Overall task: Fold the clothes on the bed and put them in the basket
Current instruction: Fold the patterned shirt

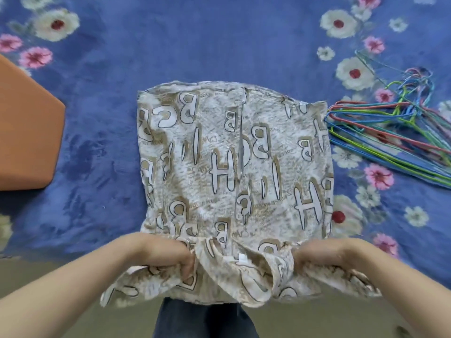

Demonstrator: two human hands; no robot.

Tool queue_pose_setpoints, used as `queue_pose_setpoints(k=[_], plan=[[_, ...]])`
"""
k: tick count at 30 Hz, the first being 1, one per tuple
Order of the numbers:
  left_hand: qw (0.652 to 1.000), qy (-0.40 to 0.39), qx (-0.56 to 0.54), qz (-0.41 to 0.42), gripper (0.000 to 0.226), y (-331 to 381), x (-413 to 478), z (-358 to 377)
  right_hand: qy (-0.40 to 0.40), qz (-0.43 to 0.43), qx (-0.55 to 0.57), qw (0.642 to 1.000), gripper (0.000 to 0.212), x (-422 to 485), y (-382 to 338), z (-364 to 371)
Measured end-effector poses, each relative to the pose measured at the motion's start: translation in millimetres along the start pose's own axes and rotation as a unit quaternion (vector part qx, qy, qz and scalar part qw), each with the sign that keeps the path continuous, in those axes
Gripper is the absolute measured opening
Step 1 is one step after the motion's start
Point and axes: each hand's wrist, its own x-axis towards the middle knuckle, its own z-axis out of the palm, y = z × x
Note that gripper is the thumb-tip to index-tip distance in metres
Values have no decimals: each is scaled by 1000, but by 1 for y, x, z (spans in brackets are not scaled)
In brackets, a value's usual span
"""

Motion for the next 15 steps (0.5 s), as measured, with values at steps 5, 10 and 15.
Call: queue_pose_setpoints(k=[5, 10, 15], plan=[[981, 94, -163, 40, 9, -12, -22, -43, 33, -5, 42, 999, 13, -21, -23, -64], [955, 138, -250, 79, 15, -2, -60, -130, 137, -31, 86, 986, 33, -45, -65, -149], [922, 319, -204, 86, 23, 21, -58, -226, 371, -53, -6, 927, 28, -14, -96, -233]])
